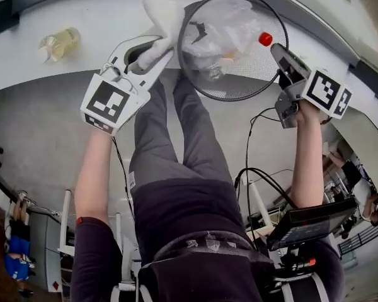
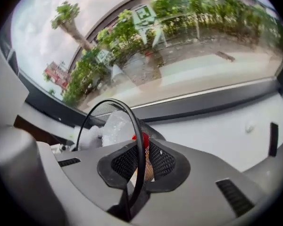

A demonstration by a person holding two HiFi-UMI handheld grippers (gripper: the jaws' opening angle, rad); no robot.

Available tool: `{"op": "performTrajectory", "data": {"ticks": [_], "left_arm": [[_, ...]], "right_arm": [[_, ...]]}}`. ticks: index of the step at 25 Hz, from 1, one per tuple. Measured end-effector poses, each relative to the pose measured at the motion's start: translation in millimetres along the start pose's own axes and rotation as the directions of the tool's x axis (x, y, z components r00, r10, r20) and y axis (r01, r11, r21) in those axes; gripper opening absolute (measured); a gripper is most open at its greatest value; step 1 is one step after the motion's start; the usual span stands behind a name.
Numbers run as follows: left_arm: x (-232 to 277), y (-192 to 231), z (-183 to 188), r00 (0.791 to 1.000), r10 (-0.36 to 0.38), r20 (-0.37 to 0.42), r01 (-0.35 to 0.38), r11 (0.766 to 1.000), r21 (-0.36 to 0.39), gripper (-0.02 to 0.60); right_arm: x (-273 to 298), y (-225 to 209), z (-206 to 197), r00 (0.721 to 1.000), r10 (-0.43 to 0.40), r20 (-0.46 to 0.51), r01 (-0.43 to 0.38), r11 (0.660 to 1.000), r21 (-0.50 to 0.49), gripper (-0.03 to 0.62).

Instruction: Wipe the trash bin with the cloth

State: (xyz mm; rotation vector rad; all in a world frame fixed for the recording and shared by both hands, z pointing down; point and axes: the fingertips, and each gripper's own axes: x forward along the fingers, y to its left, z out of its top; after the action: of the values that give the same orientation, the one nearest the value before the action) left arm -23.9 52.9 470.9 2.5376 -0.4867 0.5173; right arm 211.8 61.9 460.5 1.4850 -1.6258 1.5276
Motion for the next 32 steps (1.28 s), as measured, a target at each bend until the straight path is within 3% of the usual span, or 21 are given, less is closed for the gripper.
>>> {"op": "performTrajectory", "data": {"ticks": [2,5,8,12,16,18,20,22,24,28,32], "left_arm": [[-11.5,-11.1,-8.0,0.999,-0.037,-0.001,0.037,0.999,-0.016,0.091],[-24.5,-34.7,-16.6,0.997,-0.078,0.004,0.078,0.996,-0.032,0.091],[-26.2,-63.4,-23.1,0.993,-0.119,-0.005,0.119,0.992,-0.035,0.091],[-28.1,-72.8,-36.4,0.990,-0.126,-0.056,0.124,0.992,-0.033,0.091],[-35.9,-34.1,-32.4,0.999,-0.005,-0.041,0.003,0.998,-0.059,0.091],[-39.9,-6.5,-13.1,0.998,0.069,-0.001,-0.069,0.996,-0.053,0.091],[-42.0,23.9,11.9,0.992,0.121,0.045,-0.119,0.992,-0.037,0.091],[-41.1,51.5,35.3,0.987,0.143,0.078,-0.141,0.990,-0.023,0.091],[-35.2,65.9,50.3,0.987,0.137,0.089,-0.136,0.990,-0.021,0.091],[-5.9,59.1,50.2,0.994,0.092,0.066,-0.091,0.996,-0.017,0.091],[4.7,38.5,29.6,0.997,0.059,0.042,-0.057,0.997,-0.048,0.091]], "right_arm": [[-5.3,-1.5,-14.6,1.000,0.003,0.012,-0.005,0.992,0.127,0.046],[-13.2,-3.6,-39.5,1.000,-0.011,-0.010,0.013,0.973,0.229,0.046],[-17.8,-0.8,-57.9,0.999,0.034,-0.015,-0.027,0.940,0.340,0.051],[-16.4,13.4,-67.2,0.997,0.074,-0.025,-0.059,0.921,0.385,0.060],[-15.5,15.0,-67.8,1.000,0.007,-0.029,0.004,0.942,0.335,0.064],[-19.9,16.0,-52.5,1.000,-0.025,0.006,0.023,0.975,0.222,0.068],[-24.5,21.8,-26.0,0.998,-0.030,0.047,0.028,0.999,0.045,0.071],[-20.6,25.0,-3.8,0.998,-0.033,0.052,0.038,0.996,-0.082,0.072],[-9.2,26.7,2.8,1.000,-0.001,0.024,0.004,0.993,-0.114,0.072],[-1.3,16.0,-4.9,0.995,0.100,0.029,-0.101,0.994,0.048,0.066],[-6.4,-3.1,-25.0,0.996,0.080,0.043,-0.089,0.948,0.305,0.081]]}}
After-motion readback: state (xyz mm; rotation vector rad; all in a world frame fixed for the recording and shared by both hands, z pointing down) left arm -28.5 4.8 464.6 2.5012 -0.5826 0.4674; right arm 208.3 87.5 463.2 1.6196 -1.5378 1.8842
